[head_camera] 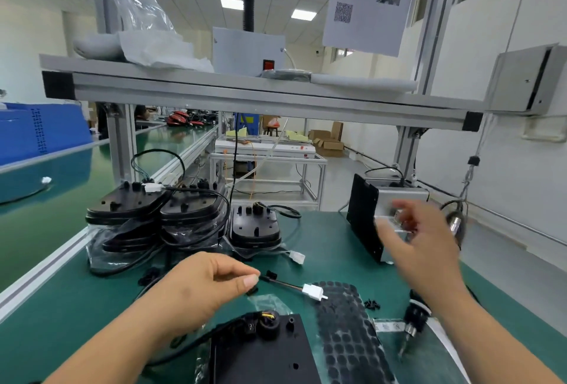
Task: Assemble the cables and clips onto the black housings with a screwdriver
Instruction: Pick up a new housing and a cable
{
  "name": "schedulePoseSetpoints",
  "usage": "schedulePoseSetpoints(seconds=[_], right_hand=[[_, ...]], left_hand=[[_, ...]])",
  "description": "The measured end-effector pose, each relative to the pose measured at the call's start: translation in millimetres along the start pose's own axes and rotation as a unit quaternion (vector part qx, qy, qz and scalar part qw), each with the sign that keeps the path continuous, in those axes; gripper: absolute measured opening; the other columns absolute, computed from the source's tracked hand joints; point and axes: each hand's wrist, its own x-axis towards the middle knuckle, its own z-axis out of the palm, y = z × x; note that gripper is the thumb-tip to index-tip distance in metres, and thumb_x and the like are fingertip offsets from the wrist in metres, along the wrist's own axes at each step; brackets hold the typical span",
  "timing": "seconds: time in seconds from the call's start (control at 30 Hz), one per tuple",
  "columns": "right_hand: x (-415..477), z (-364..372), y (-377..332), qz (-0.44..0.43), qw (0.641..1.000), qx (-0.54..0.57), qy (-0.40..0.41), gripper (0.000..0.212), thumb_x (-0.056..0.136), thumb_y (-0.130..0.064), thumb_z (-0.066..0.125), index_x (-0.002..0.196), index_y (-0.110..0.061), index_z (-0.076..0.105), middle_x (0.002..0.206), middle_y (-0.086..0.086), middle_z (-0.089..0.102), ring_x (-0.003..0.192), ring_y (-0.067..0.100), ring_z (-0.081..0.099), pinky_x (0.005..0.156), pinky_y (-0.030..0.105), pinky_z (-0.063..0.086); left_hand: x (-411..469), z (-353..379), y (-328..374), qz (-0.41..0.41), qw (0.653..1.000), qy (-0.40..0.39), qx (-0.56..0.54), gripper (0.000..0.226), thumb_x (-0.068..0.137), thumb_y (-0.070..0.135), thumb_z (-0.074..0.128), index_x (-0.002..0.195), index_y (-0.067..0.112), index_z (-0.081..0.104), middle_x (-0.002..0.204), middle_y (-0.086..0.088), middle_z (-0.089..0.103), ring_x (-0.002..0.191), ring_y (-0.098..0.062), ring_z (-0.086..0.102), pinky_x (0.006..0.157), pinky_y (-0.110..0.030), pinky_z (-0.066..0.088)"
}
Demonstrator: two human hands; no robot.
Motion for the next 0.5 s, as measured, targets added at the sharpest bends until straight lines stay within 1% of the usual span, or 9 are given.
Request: schedulePoseSetpoints(seconds=[0.03,0.07,0.13,0.2,0.27,0.33,0.4,0.47,0.5], right_hand=[[-4,12,-12,-0.02,0.987,-0.041,-0.156,0.035,0.08,-0.048,0.065,0.11,-0.031,0.06,0.09,-0.014,0.058,0.081,0.003,0.055,0.069,0.015,0.041],[-9,26,-20,-0.014,0.948,-0.087,-0.306,0.042,0.079,-0.05,0.067,0.116,-0.029,0.06,0.096,-0.011,0.062,0.086,0.003,0.057,0.069,0.014,0.041],[-19,54,-24,0.02,0.869,-0.164,-0.466,0.057,0.076,-0.054,0.069,0.123,-0.025,0.058,0.115,-0.003,0.061,0.104,0.015,0.059,0.083,0.025,0.047],[-21,72,-22,0.006,0.851,-0.209,-0.481,0.046,0.077,-0.049,0.066,0.111,-0.017,0.065,0.112,0.006,0.065,0.102,0.024,0.061,0.084,0.032,0.052],[-12,80,-19,-0.01,0.864,-0.198,-0.462,0.034,0.08,-0.042,0.062,0.092,-0.01,0.068,0.093,0.012,0.068,0.084,0.026,0.061,0.073,0.032,0.05],[2,83,-16,0.005,0.891,-0.153,-0.427,0.026,0.083,-0.038,0.063,0.089,-0.013,0.07,0.081,0.005,0.066,0.077,0.021,0.057,0.066,0.03,0.044],[13,87,-15,0.029,0.913,-0.109,-0.392,0.028,0.084,-0.036,0.067,0.107,-0.021,0.068,0.09,-0.002,0.065,0.088,0.017,0.059,0.07,0.024,0.042],[13,94,-13,0.07,0.914,-0.106,-0.385,0.048,0.086,-0.033,0.067,0.13,-0.019,0.055,0.115,0.005,0.064,0.107,0.02,0.058,0.085,0.024,0.044],[12,97,-11,0.09,0.91,-0.122,-0.386,0.049,0.086,-0.032,0.065,0.13,-0.016,0.051,0.12,0.007,0.061,0.111,0.023,0.057,0.089,0.027,0.045]], left_hand=[[4,2,5,0.003,1.0,-0.014,0.022,0.007,0.083,0.037,0.07,0.086,0.036,0.076,0.072,0.022,0.07,0.058,0.01,0.059,0.061,-0.008,0.04],[9,4,9,0.006,0.998,-0.029,0.047,0.007,0.085,0.037,0.069,0.087,0.035,0.076,0.068,0.021,0.069,0.052,0.007,0.054,0.058,-0.008,0.04],[18,11,19,0.01,0.995,-0.054,0.087,0.009,0.087,0.037,0.066,0.087,0.036,0.075,0.065,0.015,0.064,0.051,-0.001,0.047,0.054,-0.013,0.039],[29,18,25,0.002,0.992,-0.077,0.101,0.01,0.088,0.035,0.065,0.087,0.036,0.075,0.068,0.01,0.062,0.059,-0.009,0.046,0.059,-0.018,0.039],[40,24,30,-0.013,0.988,-0.098,0.117,0.012,0.088,0.032,0.063,0.088,0.035,0.075,0.069,0.007,0.061,0.064,-0.013,0.048,0.064,-0.023,0.042],[53,31,32,-0.032,0.983,-0.113,0.143,0.015,0.089,0.026,0.061,0.094,0.032,0.075,0.068,0.011,0.062,0.062,-0.009,0.052,0.064,-0.019,0.045],[66,40,35,-0.057,0.975,-0.138,0.166,0.022,0.092,0.016,0.057,0.105,0.026,0.072,0.078,0.009,0.066,0.07,-0.006,0.06,0.071,-0.019,0.051],[79,52,38,-0.094,0.97,-0.16,0.158,0.026,0.093,0.005,0.052,0.109,0.019,0.067,0.094,-0.001,0.063,0.088,-0.015,0.063,0.088,-0.029,0.052],[85,57,38,-0.112,0.969,-0.16,0.15,0.023,0.093,0.003,0.05,0.104,0.017,0.064,0.097,-0.004,0.061,0.09,-0.018,0.061,0.091,-0.032,0.051]])
